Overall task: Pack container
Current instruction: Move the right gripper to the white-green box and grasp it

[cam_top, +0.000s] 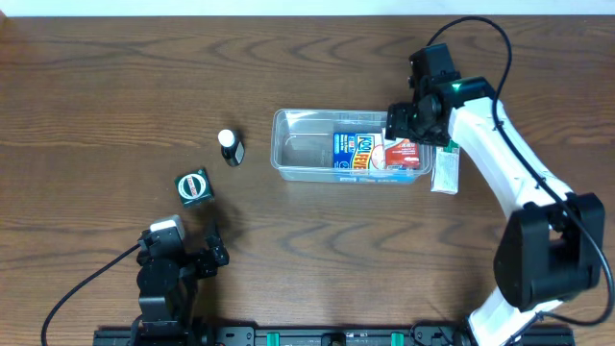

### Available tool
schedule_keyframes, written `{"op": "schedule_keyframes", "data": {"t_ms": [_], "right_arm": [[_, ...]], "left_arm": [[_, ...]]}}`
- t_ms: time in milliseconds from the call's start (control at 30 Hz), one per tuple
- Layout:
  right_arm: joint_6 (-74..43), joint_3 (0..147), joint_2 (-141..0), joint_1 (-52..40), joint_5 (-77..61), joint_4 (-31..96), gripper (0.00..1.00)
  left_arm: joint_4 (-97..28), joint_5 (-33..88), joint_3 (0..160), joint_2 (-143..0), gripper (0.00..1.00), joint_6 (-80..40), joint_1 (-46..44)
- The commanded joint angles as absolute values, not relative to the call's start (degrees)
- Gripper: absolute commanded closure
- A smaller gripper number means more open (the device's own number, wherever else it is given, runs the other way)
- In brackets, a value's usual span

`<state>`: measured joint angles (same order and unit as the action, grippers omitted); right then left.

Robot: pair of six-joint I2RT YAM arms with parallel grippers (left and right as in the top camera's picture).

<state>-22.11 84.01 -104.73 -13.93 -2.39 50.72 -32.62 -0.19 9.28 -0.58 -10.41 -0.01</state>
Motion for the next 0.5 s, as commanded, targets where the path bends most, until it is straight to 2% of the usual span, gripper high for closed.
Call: {"op": "schedule_keyframes", "data": {"t_ms": [0,67,200,333,467], "right_arm": [[-21.39,87.74,-97.54,-13.5,-0.23,50.35,0.23],[-21.47,88.12,-94.06,-11.33,0.67,50.59,0.2],[-23.18,88.12,-91.18,-4.73,1.04,54.19,0.21],[-23.14,86.37,-93.49,1.45,0.21,59.42,0.17],[-23.11,84.53,-99.09,4.6,-4.8,60.93,0.17]], "left_arm": [[-32.45,-0.6,8.54,-0.23,0.02,-9.43,0.21],[-32.45,-0.62,8.54,-0.23,0.02,-9.43,0.21],[-32.45,-0.6,8.54,-0.23,0.02,-9.43,0.21],[-32.45,-0.6,8.54,-0.23,0.02,-9.43,0.21],[-32.45,-0.6,8.54,-0.23,0.02,-9.43,0.21]]}}
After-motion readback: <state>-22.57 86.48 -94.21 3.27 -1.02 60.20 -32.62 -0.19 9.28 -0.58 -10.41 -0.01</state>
